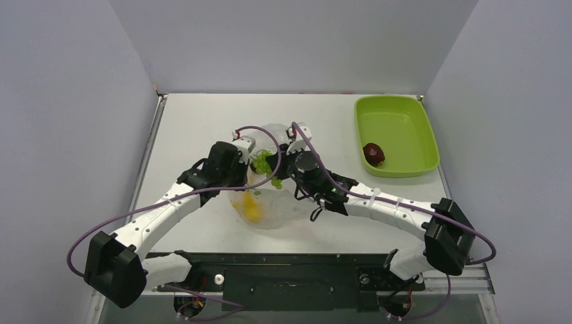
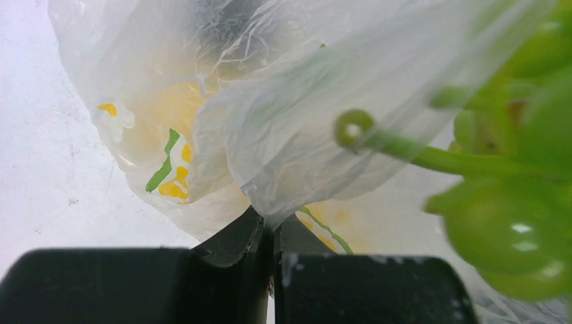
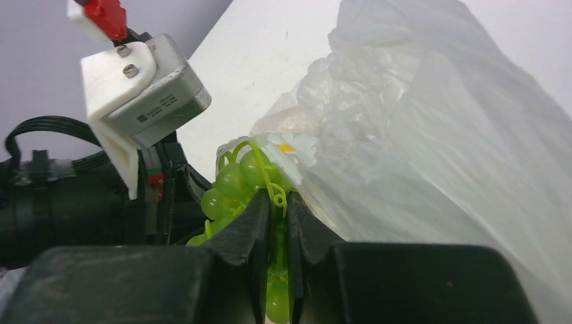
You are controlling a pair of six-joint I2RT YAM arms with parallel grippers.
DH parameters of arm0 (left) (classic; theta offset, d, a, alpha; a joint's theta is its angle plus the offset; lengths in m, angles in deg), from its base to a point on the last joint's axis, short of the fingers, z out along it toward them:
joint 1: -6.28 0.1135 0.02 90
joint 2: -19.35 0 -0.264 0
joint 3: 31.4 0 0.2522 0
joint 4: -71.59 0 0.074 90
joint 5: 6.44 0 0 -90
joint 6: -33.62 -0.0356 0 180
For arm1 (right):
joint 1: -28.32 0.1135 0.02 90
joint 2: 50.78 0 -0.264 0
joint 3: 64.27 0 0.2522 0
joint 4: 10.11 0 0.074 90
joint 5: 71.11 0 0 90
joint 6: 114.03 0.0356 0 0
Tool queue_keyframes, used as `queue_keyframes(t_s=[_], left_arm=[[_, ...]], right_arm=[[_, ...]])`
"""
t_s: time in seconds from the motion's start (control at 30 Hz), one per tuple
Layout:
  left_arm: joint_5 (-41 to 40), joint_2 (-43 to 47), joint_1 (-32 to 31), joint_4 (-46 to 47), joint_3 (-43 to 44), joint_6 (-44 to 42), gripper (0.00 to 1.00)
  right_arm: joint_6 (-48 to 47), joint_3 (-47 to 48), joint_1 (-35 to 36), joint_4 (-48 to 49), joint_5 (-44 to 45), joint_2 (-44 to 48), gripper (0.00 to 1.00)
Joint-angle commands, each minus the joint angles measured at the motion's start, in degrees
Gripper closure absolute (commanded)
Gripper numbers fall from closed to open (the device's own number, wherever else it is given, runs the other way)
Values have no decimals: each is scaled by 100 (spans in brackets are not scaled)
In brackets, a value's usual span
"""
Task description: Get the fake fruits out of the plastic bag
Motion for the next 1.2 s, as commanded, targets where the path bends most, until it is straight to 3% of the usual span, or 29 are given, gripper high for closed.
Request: queue_keyframes(t_s=[0.0, 0.4, 0.63, 0.87, 1.17], left_arm=[[-21, 3, 3, 37, 249, -41, 100], [-297, 45, 11, 10, 272, -6, 100], [-517, 149, 11, 29, 245, 8, 100], [-638, 208, 20, 40, 251, 12, 100], [-622, 214, 20, 19, 242, -1, 100]], right_arm=[[198, -203, -84, 389, -266, 682, 100], [1088, -808, -932, 466, -724, 1992, 100], [996, -740, -1564, -478, 172, 2541, 100], [1169, -1129, -3483, -904, 233, 3084, 100], [975, -1069, -5721, -1158, 169, 2220, 100]])
